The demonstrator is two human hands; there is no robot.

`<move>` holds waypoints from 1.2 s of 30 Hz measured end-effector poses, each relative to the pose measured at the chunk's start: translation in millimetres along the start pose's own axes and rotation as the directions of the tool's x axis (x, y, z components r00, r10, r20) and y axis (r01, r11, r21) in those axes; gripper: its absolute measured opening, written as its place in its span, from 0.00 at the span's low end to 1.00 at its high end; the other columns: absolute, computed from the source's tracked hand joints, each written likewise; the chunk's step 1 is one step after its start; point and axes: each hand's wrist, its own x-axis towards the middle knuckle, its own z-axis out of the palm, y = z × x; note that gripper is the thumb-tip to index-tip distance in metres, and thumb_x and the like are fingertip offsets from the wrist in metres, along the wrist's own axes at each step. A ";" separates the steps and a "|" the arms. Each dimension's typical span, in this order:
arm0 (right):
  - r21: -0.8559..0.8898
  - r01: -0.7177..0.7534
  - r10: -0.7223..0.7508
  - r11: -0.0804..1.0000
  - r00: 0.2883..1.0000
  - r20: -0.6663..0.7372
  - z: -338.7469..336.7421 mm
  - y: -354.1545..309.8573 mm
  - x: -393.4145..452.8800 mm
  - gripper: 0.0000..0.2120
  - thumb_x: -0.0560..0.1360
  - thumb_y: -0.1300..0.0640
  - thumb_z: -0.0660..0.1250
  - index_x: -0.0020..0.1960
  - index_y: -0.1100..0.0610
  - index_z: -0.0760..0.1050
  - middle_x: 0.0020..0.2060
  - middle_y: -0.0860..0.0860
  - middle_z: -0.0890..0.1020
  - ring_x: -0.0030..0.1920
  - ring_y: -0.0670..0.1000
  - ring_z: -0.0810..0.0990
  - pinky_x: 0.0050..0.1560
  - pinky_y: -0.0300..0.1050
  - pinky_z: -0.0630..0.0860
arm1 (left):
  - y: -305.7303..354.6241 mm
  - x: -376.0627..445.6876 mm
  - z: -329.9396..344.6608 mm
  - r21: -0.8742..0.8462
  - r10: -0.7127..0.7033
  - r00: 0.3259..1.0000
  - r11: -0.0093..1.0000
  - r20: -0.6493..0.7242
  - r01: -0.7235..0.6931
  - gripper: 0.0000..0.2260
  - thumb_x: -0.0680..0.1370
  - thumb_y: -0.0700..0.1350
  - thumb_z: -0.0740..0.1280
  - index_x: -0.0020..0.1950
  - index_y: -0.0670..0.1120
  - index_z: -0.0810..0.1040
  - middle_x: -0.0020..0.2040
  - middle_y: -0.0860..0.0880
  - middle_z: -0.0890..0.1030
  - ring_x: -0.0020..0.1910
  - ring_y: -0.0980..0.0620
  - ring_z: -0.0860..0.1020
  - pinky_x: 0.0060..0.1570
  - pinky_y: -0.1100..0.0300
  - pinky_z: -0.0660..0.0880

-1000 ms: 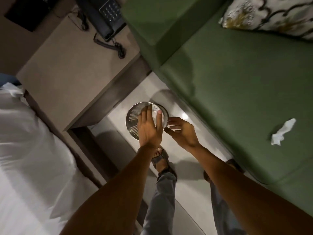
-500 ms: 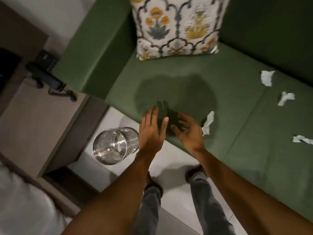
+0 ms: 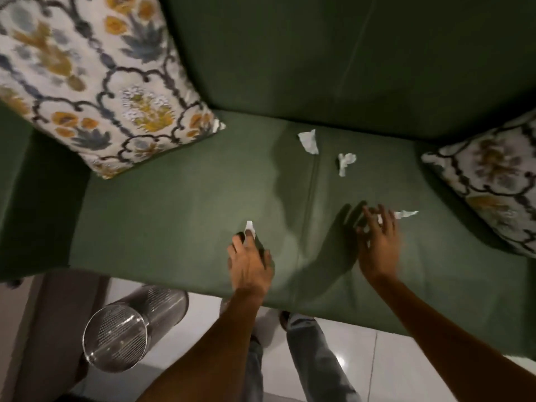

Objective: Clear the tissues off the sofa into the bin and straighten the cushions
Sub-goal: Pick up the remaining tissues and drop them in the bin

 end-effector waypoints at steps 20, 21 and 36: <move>0.405 -0.051 0.059 0.913 0.998 -0.006 -19.6 -31.4 77.4 0.09 0.81 0.52 0.74 0.59 0.52 0.88 0.49 0.45 0.83 0.45 0.44 0.82 0.52 0.50 0.83 | 135.8 143.9 -45.7 0.026 0.604 0.795 0.797 -0.061 -0.604 0.07 0.79 0.40 0.75 0.55 0.46 0.90 0.70 0.46 0.79 0.67 0.42 0.75 0.67 0.50 0.76; 0.366 -0.051 0.063 0.929 0.998 -0.022 -14.8 -39.8 85.6 0.09 0.81 0.50 0.75 0.58 0.52 0.88 0.50 0.46 0.81 0.49 0.49 0.82 0.53 0.50 0.82 | 143.4 155.0 -45.9 0.074 0.632 0.773 0.774 -0.056 -0.628 0.07 0.79 0.42 0.76 0.55 0.47 0.90 0.74 0.47 0.77 0.70 0.43 0.73 0.69 0.50 0.75; 0.230 0.056 -0.066 0.972 0.997 0.035 17.4 -96.1 122.8 0.10 0.80 0.62 0.75 0.60 0.59 0.88 0.59 0.59 0.88 0.58 0.60 0.88 0.64 0.47 0.81 | 125.8 172.2 -32.1 -0.044 0.592 0.805 0.806 0.032 -0.591 0.12 0.78 0.29 0.68 0.55 0.40 0.87 0.55 0.41 0.86 0.55 0.39 0.83 0.58 0.47 0.79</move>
